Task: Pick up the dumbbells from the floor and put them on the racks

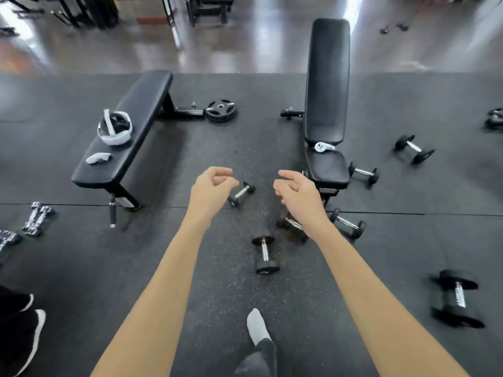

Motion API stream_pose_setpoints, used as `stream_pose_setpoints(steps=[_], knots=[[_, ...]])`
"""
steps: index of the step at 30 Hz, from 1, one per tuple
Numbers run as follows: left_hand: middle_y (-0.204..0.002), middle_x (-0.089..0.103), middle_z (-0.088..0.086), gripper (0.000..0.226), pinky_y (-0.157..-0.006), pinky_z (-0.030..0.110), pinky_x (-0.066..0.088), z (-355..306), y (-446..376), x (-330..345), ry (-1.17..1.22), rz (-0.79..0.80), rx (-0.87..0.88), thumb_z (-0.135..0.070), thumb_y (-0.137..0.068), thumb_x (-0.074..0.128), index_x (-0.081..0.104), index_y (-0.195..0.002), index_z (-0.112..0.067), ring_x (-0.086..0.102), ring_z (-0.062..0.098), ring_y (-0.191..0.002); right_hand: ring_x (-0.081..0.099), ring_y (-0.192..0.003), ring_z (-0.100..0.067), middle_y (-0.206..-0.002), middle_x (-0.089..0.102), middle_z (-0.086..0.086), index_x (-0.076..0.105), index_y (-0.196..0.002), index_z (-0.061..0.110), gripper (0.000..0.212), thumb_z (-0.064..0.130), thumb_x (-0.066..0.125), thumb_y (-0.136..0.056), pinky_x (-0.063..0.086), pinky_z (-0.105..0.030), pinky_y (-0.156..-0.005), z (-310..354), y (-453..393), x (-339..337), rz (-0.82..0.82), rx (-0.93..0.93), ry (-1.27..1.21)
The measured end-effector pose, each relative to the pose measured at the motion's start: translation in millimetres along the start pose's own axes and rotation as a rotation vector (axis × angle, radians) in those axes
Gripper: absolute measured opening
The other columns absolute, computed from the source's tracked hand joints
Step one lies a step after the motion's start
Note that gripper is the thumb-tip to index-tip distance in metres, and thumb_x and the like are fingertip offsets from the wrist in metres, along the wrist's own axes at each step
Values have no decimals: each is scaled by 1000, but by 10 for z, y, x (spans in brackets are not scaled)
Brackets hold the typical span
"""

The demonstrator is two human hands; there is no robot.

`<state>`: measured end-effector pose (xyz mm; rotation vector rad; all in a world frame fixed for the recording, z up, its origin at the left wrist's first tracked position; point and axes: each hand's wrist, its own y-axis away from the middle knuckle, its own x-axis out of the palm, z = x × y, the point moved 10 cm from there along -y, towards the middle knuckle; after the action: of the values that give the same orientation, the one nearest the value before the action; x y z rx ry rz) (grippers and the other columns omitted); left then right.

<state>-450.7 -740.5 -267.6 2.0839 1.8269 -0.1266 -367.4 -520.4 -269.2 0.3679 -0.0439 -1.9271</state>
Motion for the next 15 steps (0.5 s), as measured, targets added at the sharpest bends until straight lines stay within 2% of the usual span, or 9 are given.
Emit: stream_pose_setpoints(steps=[3, 8, 15], knots=[[-88, 74, -18, 24, -84, 34, 54, -145, -527, 130, 40, -52, -17, -36, -71, 69, 68, -94, -39, 69, 11, -97, 66, -114, -16, -106, 75, 11, 63, -126, 30, 33, 27, 65, -93, 48, -46, -108, 140, -571, -73, 7, 28, 16], [-92, 73, -15, 28, -90, 39, 53, -317, -1298, 366, 74, -74, -56, -32, -73, 69, 63, -100, -37, 67, 12, -96, 66, -114, -12, -105, 73, 18, 63, -129, 31, 37, 29, 65, -92, 48, -44, -108, 210, -1475, -6, 63, 51, 24], [-100, 73, -8, 26, -97, 47, 51, -139, -2322, 634, 86, -149, -162, -30, -76, 68, 64, -101, -36, 67, 17, -103, 66, -113, -14, -115, 72, 9, 61, -135, 28, 43, 28, 65, -93, 49, -45, -107, 149, -2777, 281, 202, 110, 29]])
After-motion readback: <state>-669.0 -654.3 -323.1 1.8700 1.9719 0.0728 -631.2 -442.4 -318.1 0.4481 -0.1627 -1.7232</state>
